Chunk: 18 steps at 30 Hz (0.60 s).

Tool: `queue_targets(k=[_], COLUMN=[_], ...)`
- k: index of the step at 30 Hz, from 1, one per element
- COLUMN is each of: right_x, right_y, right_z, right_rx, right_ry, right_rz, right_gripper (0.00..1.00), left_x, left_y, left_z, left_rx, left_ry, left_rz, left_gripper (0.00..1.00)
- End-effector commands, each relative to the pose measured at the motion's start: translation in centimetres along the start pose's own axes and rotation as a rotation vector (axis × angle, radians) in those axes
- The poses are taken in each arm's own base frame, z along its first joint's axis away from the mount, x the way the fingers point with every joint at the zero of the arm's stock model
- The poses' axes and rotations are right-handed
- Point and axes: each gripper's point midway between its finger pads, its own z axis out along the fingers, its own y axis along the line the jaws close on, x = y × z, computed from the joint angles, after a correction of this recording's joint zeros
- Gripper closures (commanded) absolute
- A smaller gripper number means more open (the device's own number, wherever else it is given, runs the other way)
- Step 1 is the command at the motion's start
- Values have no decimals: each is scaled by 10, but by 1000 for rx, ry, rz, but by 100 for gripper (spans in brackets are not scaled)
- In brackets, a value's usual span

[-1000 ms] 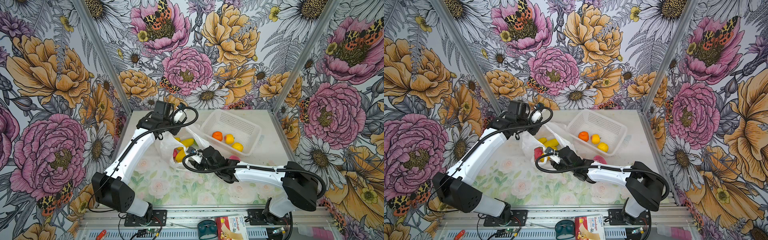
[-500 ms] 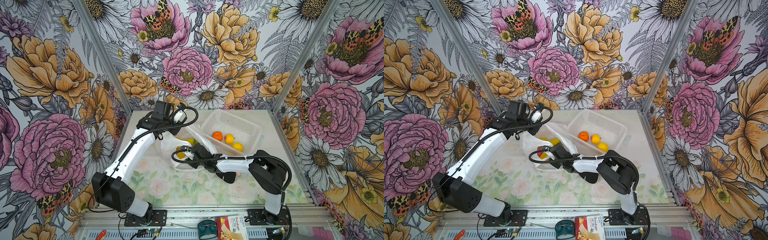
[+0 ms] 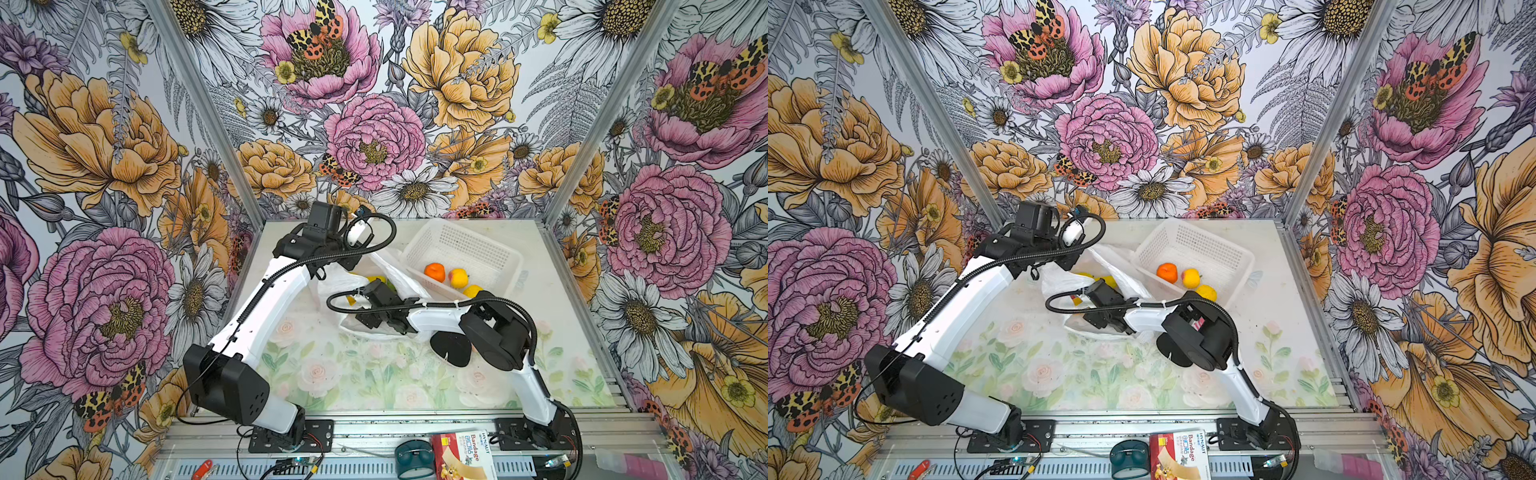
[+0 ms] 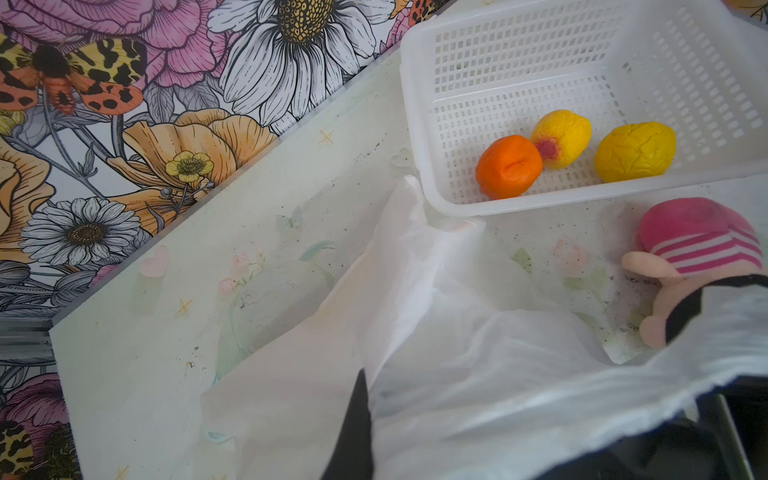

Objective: Untie the knot of the plastic bag and take out the fruit
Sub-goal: 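Lower the right gripper into the bag onto a long yellow mango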

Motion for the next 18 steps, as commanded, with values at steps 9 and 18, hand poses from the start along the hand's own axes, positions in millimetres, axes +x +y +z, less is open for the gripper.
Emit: queue_targets(k=[9,18], right_x=[-14,-36], right_y=[-12,-18], right_z=[-37,-97], right_rx=[11,-9], right_ry=[-51,-237], right_rz=[58,98], right_gripper=[64,73], left_x=[-18,-18], left_y=[5,5], left_z=[-15,-15], left_rx=[-24,-27], left_ry=[-61,-60], left_rz=[2,3], left_gripper=[100,100])
